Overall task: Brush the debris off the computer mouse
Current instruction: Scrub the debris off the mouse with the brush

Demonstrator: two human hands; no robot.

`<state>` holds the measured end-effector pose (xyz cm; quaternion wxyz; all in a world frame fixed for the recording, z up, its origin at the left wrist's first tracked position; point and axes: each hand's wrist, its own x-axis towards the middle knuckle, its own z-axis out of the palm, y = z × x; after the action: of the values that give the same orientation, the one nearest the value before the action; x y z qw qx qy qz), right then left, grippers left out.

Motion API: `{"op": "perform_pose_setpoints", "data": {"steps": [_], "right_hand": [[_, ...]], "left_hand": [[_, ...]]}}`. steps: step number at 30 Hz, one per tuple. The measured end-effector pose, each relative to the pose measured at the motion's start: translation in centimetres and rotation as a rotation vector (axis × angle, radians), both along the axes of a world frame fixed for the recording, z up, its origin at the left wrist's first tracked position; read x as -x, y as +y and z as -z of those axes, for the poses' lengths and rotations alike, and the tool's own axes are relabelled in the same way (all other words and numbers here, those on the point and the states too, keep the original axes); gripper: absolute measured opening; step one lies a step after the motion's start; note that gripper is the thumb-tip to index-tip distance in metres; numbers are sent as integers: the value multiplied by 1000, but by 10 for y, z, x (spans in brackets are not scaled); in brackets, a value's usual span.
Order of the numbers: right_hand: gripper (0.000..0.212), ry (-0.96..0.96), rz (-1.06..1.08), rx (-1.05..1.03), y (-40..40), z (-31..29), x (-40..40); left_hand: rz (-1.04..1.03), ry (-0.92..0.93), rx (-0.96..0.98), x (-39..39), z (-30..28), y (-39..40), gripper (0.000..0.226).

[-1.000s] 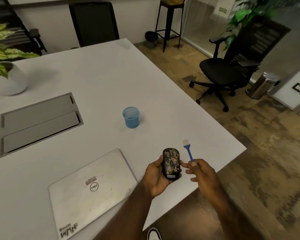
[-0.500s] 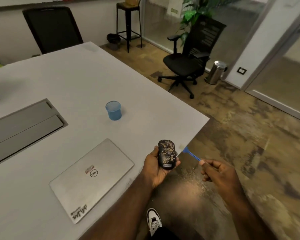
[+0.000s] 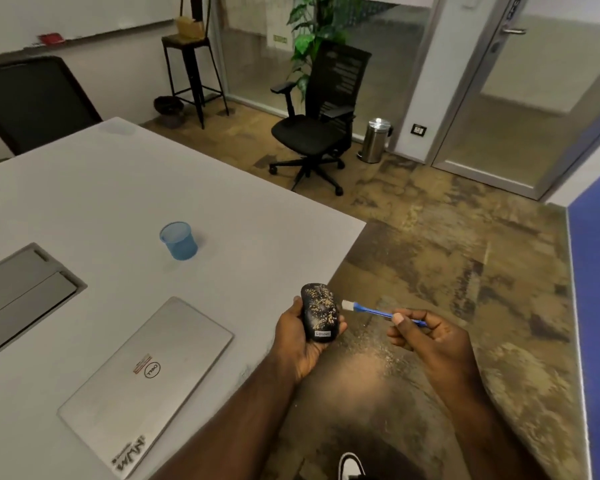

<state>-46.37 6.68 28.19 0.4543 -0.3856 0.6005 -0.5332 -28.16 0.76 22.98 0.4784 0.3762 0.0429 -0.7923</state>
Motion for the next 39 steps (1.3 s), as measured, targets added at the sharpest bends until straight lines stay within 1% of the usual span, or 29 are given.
{"op": "perform_pose_setpoints", "data": {"steps": [6,12,17,22,27,30,33,36,39], "right_hand": [[10,57,-62,-8,-7,0,44],[13,62,-55,-2,-15,0,87],[11,55,-53,-10,-23,1,114],[9,84,-60,2,-31,6,131],[11,110,27,22,-38,13,145],[9,85,17,34,-39,16,150],[7,128,-20,-4,-39,22,151],[7,150,38,-32,-41,25,156],[9,116,67,13,-42,22,163]], "left_hand": [[-45,-32,-4,49,-10,-12,51],[-35,3,11,97,-23,-20,52],[-27,-66,31,126,-25,-26,56],[-34,-67,15,144,-23,-30,57],[-25,-21,-24,157,-21,-29,55],[-24,-40,-40,163,-18,-29,54],[-19,-90,-46,167,-15,-29,55],[-8,-93,-57,169,-14,-30,58],[8,-99,-52,173,-15,-31,59]]}}
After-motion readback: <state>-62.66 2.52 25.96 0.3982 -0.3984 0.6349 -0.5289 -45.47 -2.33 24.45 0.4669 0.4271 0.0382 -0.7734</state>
